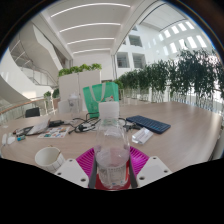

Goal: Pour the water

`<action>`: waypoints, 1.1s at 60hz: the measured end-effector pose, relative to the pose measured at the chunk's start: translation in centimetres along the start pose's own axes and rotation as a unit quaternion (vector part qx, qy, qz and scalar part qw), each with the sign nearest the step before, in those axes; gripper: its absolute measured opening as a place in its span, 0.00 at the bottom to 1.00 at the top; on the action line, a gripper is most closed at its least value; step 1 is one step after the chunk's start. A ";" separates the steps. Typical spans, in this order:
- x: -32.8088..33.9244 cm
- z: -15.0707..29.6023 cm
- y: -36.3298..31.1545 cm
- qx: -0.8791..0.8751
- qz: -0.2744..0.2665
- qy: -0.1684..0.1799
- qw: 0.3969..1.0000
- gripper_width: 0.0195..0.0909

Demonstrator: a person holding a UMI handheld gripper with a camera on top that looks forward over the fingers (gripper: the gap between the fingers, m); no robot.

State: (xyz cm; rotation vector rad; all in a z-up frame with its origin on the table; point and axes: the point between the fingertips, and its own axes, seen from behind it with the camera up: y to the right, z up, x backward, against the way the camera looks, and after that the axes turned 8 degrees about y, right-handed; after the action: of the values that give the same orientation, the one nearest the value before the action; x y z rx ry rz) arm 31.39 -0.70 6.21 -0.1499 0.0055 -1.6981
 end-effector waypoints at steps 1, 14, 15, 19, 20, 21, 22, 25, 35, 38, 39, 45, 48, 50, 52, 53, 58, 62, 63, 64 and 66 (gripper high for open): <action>-0.1 -0.2 -0.1 0.001 -0.001 -0.004 1.000 0.40; -1.4 -1.4 -0.8 0.002 0.009 -0.022 1.000 0.42; -1.3 -1.3 -0.7 0.001 0.008 -0.021 1.000 0.44; -0.7 -1.4 -0.4 -0.006 0.005 -0.027 1.000 0.52; -0.4 -1.8 -0.2 -0.006 0.002 -0.038 0.999 0.56; 0.0 -2.0 -0.1 -0.006 -0.002 -0.050 0.999 0.63; 0.4 -2.5 -0.1 -0.008 -0.006 -0.060 0.998 0.73; 1.4 -2.9 0.4 -0.009 -0.018 -0.077 0.997 0.93; 5.5 -2.2 -0.1 -0.040 -0.034 -0.090 0.995 0.89; 8.1 -2.1 -0.6 -0.039 -0.043 -0.096 0.994 0.89; 8.9 -1.9 -0.7 -0.037 -0.046 -0.098 0.993 0.89; 13.8 0.1 -2.8 -0.030 -0.058 -0.105 0.992 0.92; 16.6 1.4 -3.9 -0.028 -0.061 -0.109 0.992 0.90; 18.2 2.2 -5.2 -0.026 -0.061 -0.109 0.992 0.89; 19.8 3.1 -6.4 -0.022 -0.062 -0.108 0.992 0.90; 20.7 3.6 -6.9 -0.021 -0.065 -0.107 0.992 0.90; 24.4 5.3 -9.0 -0.019 -0.073 -0.112 0.991 0.89; 27.1 6.7 -10.9 -0.027 -0.074 -0.111 0.991 0.89; 27.6 7.0 -11.3 -0.028 -0.074 -0.110 0.991 0.89; 28.1 7.3 -11.7 -0.027 -0.073 -0.108 0.991 0.89; 29.0 8.0 -12.4 -0.027 -0.074 -0.106 0.991 0.89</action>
State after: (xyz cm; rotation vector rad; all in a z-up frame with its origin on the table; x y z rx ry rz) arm 16.37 -27.05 18.08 -0.3781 -0.1209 -1.8241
